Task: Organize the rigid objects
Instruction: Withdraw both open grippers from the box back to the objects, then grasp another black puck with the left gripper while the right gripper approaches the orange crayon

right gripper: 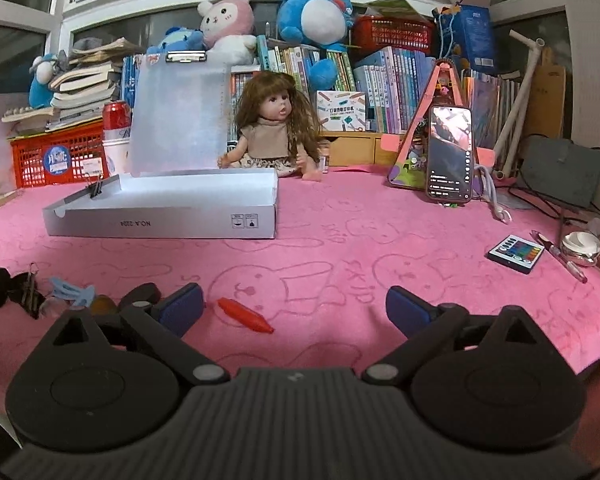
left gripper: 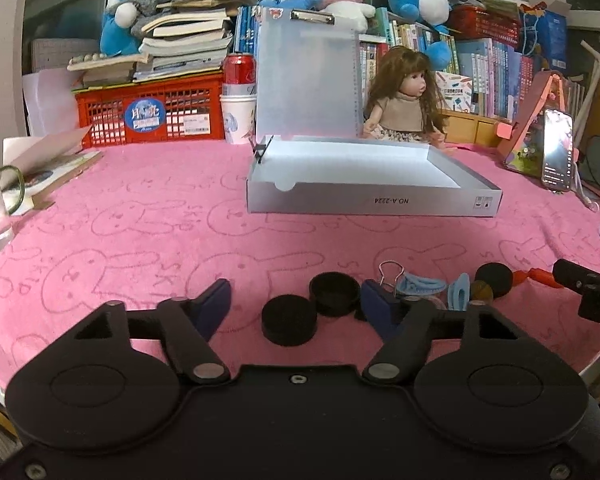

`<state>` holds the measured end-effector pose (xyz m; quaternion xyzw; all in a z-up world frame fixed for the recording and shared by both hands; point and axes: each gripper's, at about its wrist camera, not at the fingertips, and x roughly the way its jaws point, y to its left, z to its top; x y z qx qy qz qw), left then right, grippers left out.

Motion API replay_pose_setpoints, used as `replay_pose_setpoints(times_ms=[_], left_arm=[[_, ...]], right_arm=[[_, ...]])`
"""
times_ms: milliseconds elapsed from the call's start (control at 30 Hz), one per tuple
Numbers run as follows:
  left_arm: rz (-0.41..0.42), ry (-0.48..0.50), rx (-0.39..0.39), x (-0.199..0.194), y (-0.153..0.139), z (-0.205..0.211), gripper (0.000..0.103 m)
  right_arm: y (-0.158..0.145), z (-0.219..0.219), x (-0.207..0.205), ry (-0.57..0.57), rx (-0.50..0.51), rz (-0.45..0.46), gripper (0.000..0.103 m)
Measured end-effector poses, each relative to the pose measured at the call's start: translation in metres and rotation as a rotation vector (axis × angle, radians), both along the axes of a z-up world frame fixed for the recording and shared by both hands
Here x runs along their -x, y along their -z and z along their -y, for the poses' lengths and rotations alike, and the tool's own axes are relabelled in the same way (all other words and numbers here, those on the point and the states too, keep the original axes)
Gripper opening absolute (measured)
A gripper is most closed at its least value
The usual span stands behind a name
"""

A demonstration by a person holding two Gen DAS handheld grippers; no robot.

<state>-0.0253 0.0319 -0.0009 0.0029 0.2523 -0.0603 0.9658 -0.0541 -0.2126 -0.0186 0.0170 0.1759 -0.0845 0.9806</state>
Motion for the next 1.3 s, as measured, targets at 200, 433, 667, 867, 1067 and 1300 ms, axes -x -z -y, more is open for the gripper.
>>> replay_pose_setpoints(times_ms=[200, 433, 667, 867, 1067, 1300], left_arm=[[-0.007, -0.016, 0.002, 0.000, 0.002, -0.002, 0.051], [-0.024, -0.025, -0.001, 0.000, 0.005, -0.006, 0.049], [-0.026, -0.034, -0.014, 0.000, 0.006, -0.006, 0.049], [-0.014, -0.041, -0.037, 0.000, 0.006, -0.006, 0.049], [-0.013, -0.041, -0.037, -0.001, 0.006, -0.006, 0.049], [-0.006, -0.040, -0.056, -0.001, 0.008, -0.004, 0.049]], right_arm=[[-0.003, -0.004, 0.006, -0.047, -0.045, -0.002, 0.058], [0.006, -0.009, -0.001, -0.090, -0.017, -0.085, 0.033], [0.006, 0.004, -0.009, -0.041, -0.022, -0.107, 0.034], [0.006, 0.012, -0.016, 0.022, 0.016, -0.113, 0.039], [0.002, 0.016, -0.015, 0.067, -0.010, -0.104, 0.044], [0.002, 0.002, -0.006, 0.070, -0.120, -0.055, 0.064]])
